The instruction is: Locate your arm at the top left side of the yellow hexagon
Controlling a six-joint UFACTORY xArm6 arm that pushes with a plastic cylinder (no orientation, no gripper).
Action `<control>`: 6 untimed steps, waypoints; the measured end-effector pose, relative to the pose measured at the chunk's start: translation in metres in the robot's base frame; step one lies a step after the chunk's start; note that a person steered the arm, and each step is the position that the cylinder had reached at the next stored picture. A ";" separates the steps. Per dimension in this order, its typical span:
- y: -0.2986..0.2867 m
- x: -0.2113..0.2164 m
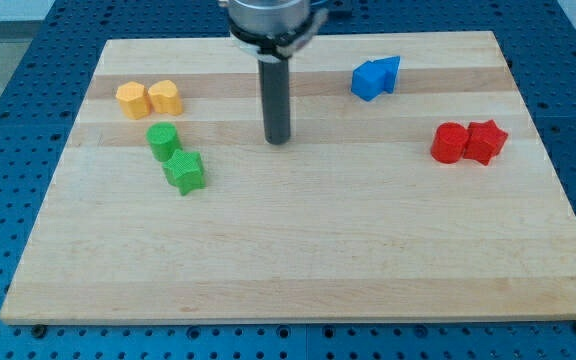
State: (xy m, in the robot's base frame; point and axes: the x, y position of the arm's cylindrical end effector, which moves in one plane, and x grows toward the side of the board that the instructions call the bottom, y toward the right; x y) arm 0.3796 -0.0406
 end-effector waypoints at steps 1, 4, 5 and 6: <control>-0.021 -0.079; -0.175 -0.155; -0.212 -0.155; -0.221 -0.155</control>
